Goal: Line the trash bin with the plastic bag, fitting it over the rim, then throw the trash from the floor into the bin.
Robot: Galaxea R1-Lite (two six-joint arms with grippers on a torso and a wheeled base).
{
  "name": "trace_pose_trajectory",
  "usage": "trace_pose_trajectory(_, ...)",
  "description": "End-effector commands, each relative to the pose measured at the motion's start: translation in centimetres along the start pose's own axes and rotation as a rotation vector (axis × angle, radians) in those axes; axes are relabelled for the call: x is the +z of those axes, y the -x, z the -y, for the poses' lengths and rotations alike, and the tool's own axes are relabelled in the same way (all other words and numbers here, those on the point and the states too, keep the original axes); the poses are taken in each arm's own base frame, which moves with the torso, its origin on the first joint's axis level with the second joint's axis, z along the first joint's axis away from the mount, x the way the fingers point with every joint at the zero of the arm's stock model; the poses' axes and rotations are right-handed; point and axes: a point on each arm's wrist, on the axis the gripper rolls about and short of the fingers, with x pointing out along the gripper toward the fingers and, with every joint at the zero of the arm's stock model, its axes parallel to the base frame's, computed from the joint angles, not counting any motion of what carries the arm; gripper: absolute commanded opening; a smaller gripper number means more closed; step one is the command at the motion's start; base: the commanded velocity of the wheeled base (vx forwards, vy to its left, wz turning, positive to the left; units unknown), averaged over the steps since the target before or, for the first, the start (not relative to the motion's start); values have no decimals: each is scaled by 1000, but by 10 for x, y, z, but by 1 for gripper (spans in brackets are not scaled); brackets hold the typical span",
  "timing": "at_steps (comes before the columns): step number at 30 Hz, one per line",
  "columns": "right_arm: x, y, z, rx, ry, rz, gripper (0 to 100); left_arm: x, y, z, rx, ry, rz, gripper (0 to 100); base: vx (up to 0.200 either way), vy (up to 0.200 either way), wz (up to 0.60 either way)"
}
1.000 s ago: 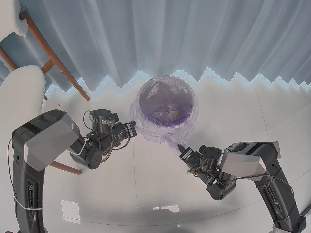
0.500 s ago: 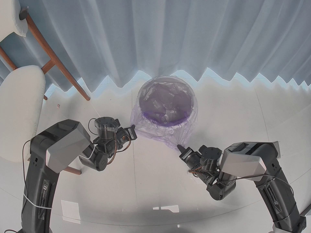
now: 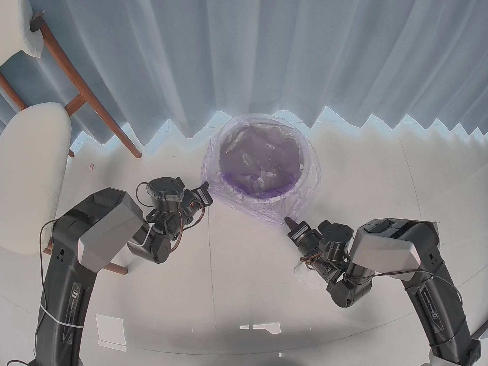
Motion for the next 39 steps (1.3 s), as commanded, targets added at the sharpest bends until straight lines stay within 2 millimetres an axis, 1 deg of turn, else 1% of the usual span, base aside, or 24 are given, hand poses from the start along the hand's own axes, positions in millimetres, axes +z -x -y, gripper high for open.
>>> trace_pose_trajectory(1,8,-4,-1,26,-6,37,0,4,-1,0,-15,-2,30,0,0,0,0)
trace_pose_trajectory(4,7,-4,0,23,-4,35,0,3,-1,2,-22,-2,40,0,0,0,0)
trace_pose_trajectory(7,6,-4,2,18,3,32,0,-3,0,3,-24,-3,26,0,0,0,0)
trace_pose_trajectory(9,1,-4,7,8,36,22,0,-10,-1,-5,-10,-7,15,0,0,0,0)
trace_pose_trajectory(13,-5,-3,11,0,75,8,0,-12,0,-11,3,-6,12,0,0,0,0)
trace_pose_trajectory(15,-6,-3,11,0,78,6,0,-16,2,-15,15,-5,-3,0,0,0,0)
trace_pose_trajectory(19,-7,-3,12,-1,80,5,0,-18,3,-14,14,-6,-8,0,0,0,0)
trace_pose_trajectory(21,-6,-3,11,1,80,7,0,-17,3,-9,3,-7,-8,0,0,0,0)
trace_pose_trajectory(25,-7,-3,11,1,79,5,0,-25,3,-5,-1,-10,-33,0,0,0,0)
trace_pose_trajectory(26,-7,-3,11,2,75,3,100,-30,5,-4,-3,-10,-46,100,0,0,0)
trace_pose_trajectory(29,-5,-4,9,7,60,9,100,-30,7,-4,-8,-8,-50,100,0,0,0)
trace_pose_trajectory(31,-2,-3,5,9,20,15,100,-24,8,1,-45,-11,2,100,0,0,0)
trace_pose_trajectory(33,-1,-2,3,8,15,16,100,-23,9,3,-54,-15,18,100,0,0,0)
trace_pose_trajectory(35,1,0,4,0,14,15,100,-26,14,3,-47,-23,-3,100,0,0,0)
trace_pose_trajectory(37,2,1,4,-5,14,16,100,-25,18,4,-43,-34,-9,100,0,0,0)
trace_pose_trajectory(39,12,7,1,-18,1,25,100,-17,26,5,-33,-81,-13,100,0,0,0)
